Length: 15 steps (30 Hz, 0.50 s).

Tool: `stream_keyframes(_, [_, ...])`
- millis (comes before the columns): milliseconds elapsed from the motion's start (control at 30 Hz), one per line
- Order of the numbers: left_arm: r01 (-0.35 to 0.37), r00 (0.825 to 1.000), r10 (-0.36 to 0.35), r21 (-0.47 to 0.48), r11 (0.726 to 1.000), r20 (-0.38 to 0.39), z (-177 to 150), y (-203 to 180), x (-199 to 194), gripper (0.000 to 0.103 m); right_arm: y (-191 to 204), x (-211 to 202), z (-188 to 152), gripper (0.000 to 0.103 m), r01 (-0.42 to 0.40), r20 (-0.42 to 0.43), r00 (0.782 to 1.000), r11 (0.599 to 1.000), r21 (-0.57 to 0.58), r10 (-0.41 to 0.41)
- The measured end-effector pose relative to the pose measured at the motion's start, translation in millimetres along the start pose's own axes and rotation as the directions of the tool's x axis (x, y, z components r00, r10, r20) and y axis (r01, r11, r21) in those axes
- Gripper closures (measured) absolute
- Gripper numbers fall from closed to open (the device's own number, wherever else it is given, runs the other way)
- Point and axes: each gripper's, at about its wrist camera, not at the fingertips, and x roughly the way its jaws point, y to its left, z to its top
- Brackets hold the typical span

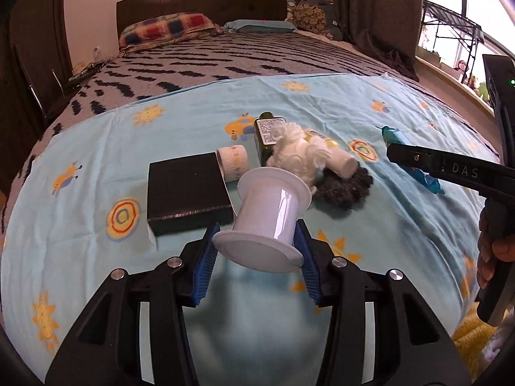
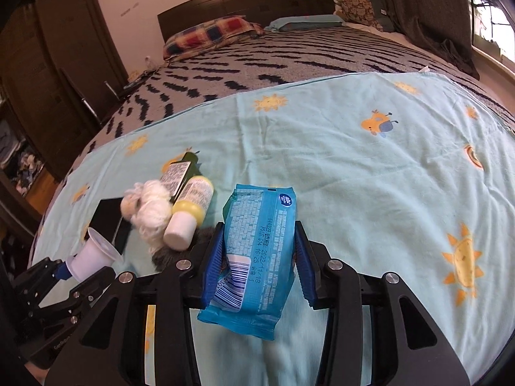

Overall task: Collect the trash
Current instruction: 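Grasp the white spool with the left tool while the right grasps the blue wipes pack, then carry the spool and wipes pack down past the bed edge to the bin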

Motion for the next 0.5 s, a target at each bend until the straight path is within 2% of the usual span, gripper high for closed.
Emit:
stream_keyframes(167, [0.014, 1.000, -0.015, 0.018, 1.000, 0.021, -22.0, -7.2, -32.0, 0.058, 10.4, -32.8, -24.5, 0.061, -0.050, 0.018, 0.999, 0.997, -0.053, 0.051])
stream_keyframes(300, [0.031, 0.999, -0.033, 0.033, 0.999, 0.042, -45.2, -12.3, -58.9, 0.058, 15.3, -63.4, -50.5, 0.061, -0.060, 0.045, 0.997, 0.994, -0.096, 0.065])
stream_keyframes(500, [0.034, 0.997, -0.034, 0.006, 0.999, 0.068, -90.9, -16.6, -97.1, 0.058, 14.5, -106.8, -94.2, 0.061, -0.065, 0.072, 0.995, 0.989, -0.133, 0.075])
